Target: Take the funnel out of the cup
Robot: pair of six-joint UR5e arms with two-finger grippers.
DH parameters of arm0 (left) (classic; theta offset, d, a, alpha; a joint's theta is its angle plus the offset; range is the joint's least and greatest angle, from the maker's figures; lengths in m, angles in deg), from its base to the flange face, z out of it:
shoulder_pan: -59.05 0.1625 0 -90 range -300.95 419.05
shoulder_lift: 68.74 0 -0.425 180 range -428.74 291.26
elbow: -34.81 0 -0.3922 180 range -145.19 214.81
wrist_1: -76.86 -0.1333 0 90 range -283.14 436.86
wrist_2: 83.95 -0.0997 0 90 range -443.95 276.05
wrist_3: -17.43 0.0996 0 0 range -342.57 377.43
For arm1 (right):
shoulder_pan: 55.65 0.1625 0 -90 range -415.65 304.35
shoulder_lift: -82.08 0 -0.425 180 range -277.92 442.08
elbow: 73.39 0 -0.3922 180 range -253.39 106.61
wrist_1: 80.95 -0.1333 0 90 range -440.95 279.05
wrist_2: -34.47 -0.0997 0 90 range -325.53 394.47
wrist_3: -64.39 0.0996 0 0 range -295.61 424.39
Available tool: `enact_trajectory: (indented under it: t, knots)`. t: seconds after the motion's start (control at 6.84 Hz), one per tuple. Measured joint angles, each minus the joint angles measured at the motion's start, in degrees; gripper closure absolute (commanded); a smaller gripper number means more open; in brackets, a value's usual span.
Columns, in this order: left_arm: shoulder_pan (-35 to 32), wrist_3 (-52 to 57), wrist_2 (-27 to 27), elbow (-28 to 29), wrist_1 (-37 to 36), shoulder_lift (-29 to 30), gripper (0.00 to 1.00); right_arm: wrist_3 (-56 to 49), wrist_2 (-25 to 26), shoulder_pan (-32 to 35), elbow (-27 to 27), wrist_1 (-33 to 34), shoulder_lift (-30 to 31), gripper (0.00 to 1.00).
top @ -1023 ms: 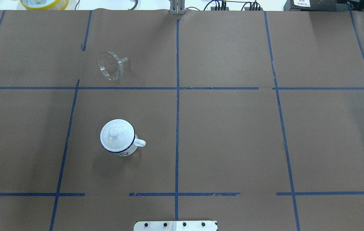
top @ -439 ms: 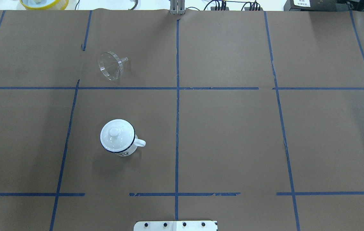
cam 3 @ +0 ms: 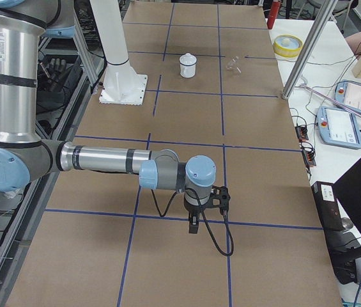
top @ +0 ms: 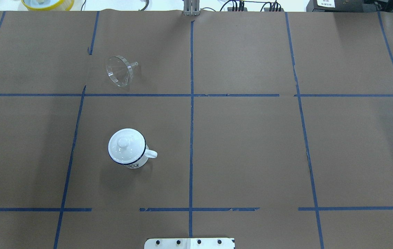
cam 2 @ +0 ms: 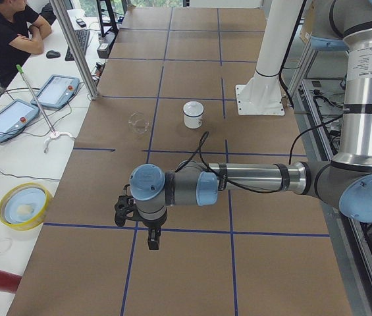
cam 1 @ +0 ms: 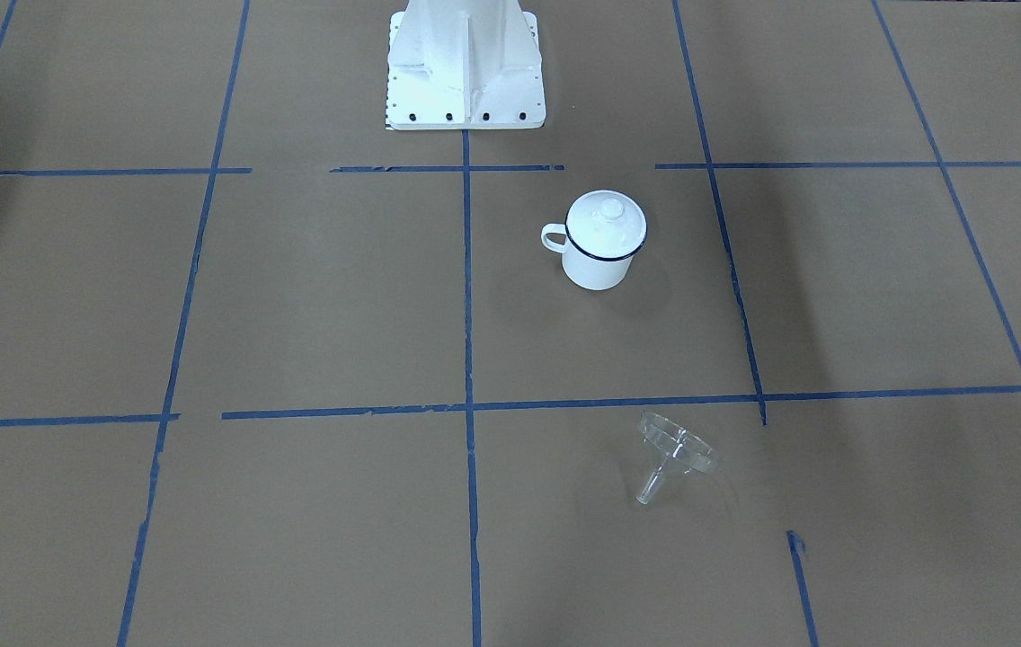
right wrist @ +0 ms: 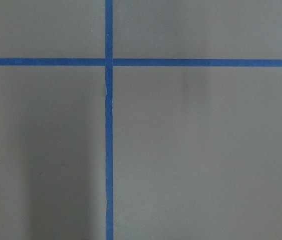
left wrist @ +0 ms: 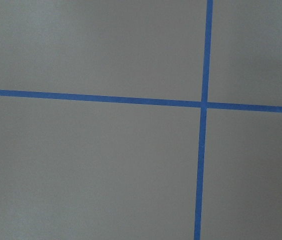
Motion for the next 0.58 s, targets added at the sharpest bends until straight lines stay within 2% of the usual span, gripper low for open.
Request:
enact_trajectory:
  t: [0.58]
  knots:
    - [0.31,1.68,1.29,-1.16,-5.54,1.11,0.0,0.0,0.0,0.0,-0.06,0.0,0.0,0.0]
